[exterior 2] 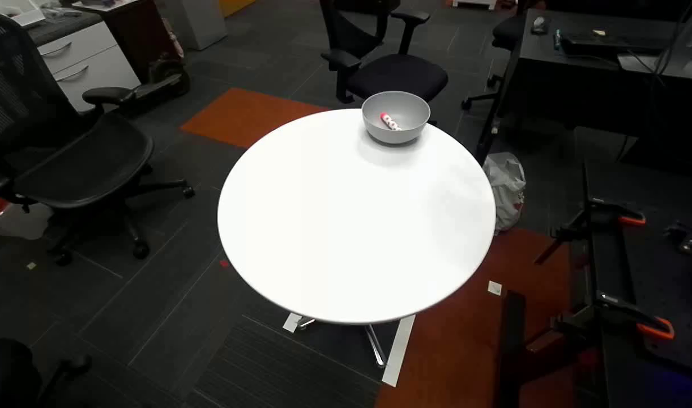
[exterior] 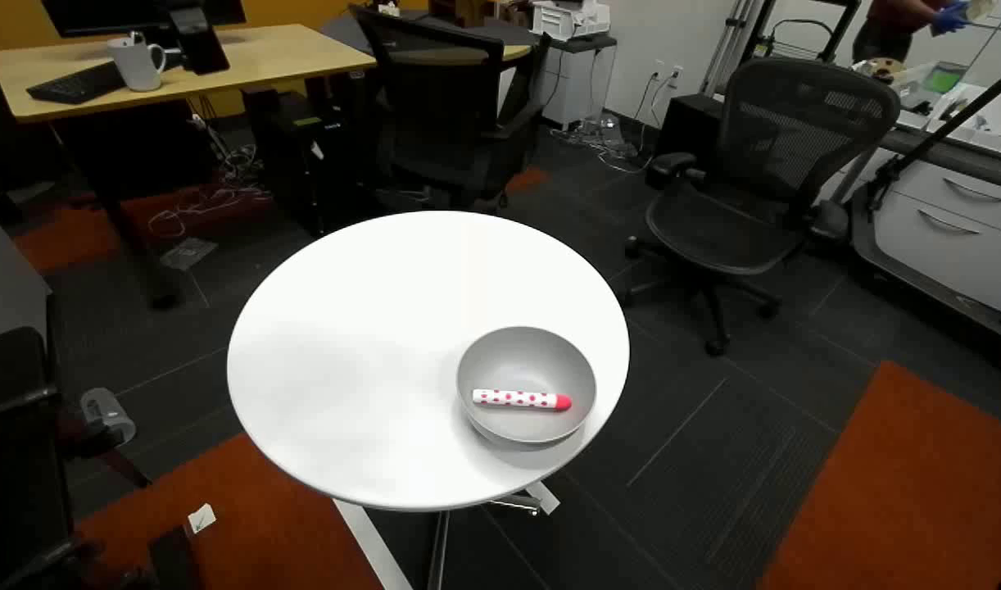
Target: Take the marker out of the grey bowl
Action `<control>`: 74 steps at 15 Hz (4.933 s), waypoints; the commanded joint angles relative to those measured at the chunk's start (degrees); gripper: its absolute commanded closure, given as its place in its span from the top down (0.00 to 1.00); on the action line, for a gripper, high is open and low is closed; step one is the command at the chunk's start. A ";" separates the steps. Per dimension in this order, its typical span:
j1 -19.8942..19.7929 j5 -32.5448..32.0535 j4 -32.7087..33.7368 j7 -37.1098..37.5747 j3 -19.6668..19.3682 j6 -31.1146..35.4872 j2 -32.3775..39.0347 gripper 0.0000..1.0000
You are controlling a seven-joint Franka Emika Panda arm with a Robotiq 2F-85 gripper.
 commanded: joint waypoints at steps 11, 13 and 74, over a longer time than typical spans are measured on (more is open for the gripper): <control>-1.76 -2.11 2.61 4.54 -0.23 5.53 7.15 1.00; -2.50 -3.15 3.87 6.20 -0.68 8.58 11.13 1.00; -5.89 9.13 46.74 20.54 -13.18 15.72 73.85 0.08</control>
